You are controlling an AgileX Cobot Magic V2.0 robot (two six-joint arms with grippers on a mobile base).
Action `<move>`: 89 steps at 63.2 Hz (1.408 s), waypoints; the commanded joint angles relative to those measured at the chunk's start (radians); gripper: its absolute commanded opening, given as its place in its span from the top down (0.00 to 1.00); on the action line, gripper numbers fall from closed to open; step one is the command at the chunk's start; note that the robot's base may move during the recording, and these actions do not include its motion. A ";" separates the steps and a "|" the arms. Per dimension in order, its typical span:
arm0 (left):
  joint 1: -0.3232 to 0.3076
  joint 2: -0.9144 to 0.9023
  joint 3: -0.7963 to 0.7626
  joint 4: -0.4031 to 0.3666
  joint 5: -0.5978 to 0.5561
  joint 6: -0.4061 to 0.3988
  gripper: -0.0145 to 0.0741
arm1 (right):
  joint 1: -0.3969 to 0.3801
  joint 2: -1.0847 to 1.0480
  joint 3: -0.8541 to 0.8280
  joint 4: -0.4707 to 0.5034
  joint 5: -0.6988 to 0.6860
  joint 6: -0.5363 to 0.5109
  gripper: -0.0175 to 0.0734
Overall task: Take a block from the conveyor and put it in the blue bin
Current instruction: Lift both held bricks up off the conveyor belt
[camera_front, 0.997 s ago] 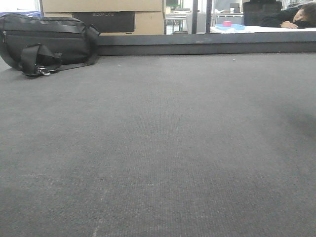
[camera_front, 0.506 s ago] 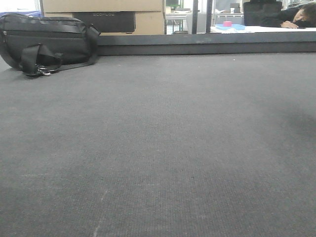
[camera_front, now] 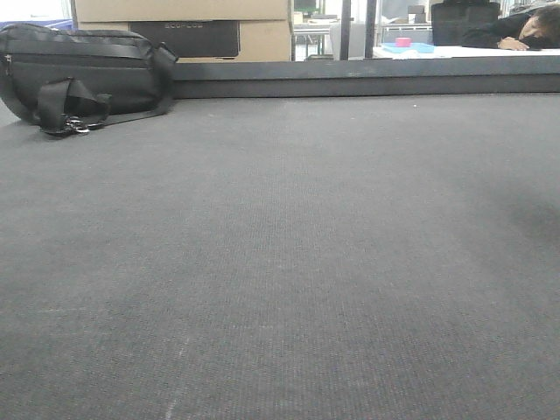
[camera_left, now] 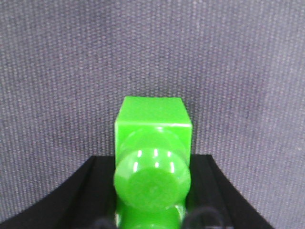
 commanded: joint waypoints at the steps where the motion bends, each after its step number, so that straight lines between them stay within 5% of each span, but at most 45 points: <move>1: 0.001 -0.004 -0.002 0.004 -0.017 -0.009 0.88 | 0.000 -0.014 -0.008 0.012 -0.011 -0.003 0.98; 4: 0.001 -0.013 -0.007 0.004 -0.012 -0.009 0.96 | 0.000 -0.024 -0.008 0.020 -0.013 -0.003 0.98; 20: 0.000 -0.200 0.002 -0.021 -0.060 -0.005 0.96 | 0.000 -0.165 -0.006 0.021 -0.066 -0.061 0.98; 50: 0.000 -0.865 0.368 -0.185 -0.728 -0.003 0.96 | 0.000 -0.621 0.335 0.008 -0.676 -0.117 0.98; 61: 0.000 -1.044 0.446 -0.185 -0.734 -0.003 0.96 | 0.000 -0.730 0.449 0.008 -0.846 -0.117 0.98; 81: -0.147 -1.214 0.447 -0.124 -0.728 -0.003 0.96 | 0.000 -0.830 0.454 0.008 -0.821 -0.117 0.98; 89: -0.152 -1.226 0.447 -0.111 -0.734 -0.003 0.96 | 0.000 -0.856 0.454 0.008 -0.775 -0.117 0.98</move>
